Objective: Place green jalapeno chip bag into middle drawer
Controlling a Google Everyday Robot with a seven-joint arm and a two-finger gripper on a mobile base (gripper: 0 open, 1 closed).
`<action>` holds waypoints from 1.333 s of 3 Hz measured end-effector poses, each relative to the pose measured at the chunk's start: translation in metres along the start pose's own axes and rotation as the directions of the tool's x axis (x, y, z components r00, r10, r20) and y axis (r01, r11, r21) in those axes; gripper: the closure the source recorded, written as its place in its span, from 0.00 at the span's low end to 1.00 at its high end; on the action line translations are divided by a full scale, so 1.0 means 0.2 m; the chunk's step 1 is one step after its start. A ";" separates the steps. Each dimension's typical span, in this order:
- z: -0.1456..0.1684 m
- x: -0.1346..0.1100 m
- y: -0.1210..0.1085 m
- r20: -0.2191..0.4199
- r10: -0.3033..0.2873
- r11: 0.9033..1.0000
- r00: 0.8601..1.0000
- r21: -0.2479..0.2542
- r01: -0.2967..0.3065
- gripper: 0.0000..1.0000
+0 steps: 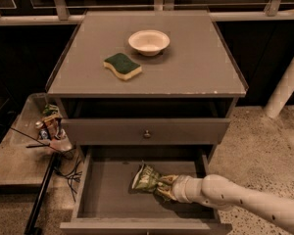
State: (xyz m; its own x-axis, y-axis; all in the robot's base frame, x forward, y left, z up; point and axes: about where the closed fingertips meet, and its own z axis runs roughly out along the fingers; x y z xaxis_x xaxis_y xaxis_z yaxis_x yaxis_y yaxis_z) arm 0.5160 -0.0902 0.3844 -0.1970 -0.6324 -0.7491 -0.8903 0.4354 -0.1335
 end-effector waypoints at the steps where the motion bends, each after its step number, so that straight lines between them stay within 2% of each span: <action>1: 0.00 0.00 0.00 0.000 0.000 1.000 1.000 0.000 0.000 0.34; 2: 0.00 0.00 0.00 0.000 0.000 1.000 1.000 0.000 0.000 0.11; 3: 0.00 0.00 0.00 0.000 0.000 1.000 1.000 0.000 0.000 0.00; 4: 0.00 0.00 0.00 0.000 0.000 1.000 1.000 0.000 0.000 0.00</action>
Offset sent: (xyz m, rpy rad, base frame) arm 0.0000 0.0000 0.0000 0.0000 0.0000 0.0000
